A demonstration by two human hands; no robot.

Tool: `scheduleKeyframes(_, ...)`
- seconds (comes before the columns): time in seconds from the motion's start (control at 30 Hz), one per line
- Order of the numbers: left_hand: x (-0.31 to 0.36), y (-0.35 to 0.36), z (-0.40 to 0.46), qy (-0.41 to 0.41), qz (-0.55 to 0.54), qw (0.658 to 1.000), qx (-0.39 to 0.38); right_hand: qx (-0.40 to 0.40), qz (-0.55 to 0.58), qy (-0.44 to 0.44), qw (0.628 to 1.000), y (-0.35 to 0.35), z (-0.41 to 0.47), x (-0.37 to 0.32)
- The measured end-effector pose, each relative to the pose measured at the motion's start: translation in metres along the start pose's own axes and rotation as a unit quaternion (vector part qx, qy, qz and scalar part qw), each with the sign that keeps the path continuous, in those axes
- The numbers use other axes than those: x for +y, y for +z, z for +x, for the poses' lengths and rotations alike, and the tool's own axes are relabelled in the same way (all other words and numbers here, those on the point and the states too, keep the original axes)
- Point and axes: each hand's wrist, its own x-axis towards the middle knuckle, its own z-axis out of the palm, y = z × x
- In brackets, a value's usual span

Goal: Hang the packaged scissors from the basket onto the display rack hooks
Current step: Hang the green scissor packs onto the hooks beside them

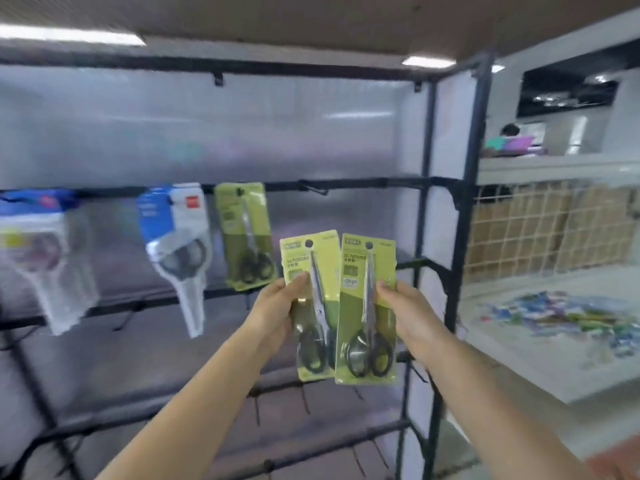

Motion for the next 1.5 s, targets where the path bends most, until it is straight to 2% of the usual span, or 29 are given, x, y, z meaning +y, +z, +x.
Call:
scheduleKeyframes(0.17, 0.017, -0.064, -0.021, 0.014, 0.0, 0.993, 0.114, -0.043, -0.014, -0.014, 0.999, 0.054, -0.008, 0.001)
scheduleKeyframes(0.3, 0.029, -0.093, -0.034, 0.029, 0.009, 0.989, 0.142, -0.049, -0.049, -0.044, 0.997, 0.085, -0.006, -0.014)
scheduleKeyframes(0.47, 0.049, -0.113, -0.039, 0.066, 0.022, 0.985, 0.161, -0.042, -0.109, -0.127, 0.985, 0.123, 0.007, -0.054)
scheduleKeyframes(0.6, 0.06, -0.128, -0.036, 0.085, 0.032, 0.98, 0.18, -0.035, -0.13, -0.147, 0.98, 0.147, 0.02, -0.077)
scheduleKeyframes(1.23, 0.057, -0.136, -0.014, 0.099, 0.047, 0.981, 0.161, -0.036, -0.133, -0.121, 0.983, 0.166, 0.055, -0.069)
scheduleKeyframes(1.5, 0.052, -0.13, 0.0, 0.092, 0.068, 0.98, 0.161, 0.009, -0.25, -0.218, 0.943, 0.176, 0.088, -0.06)
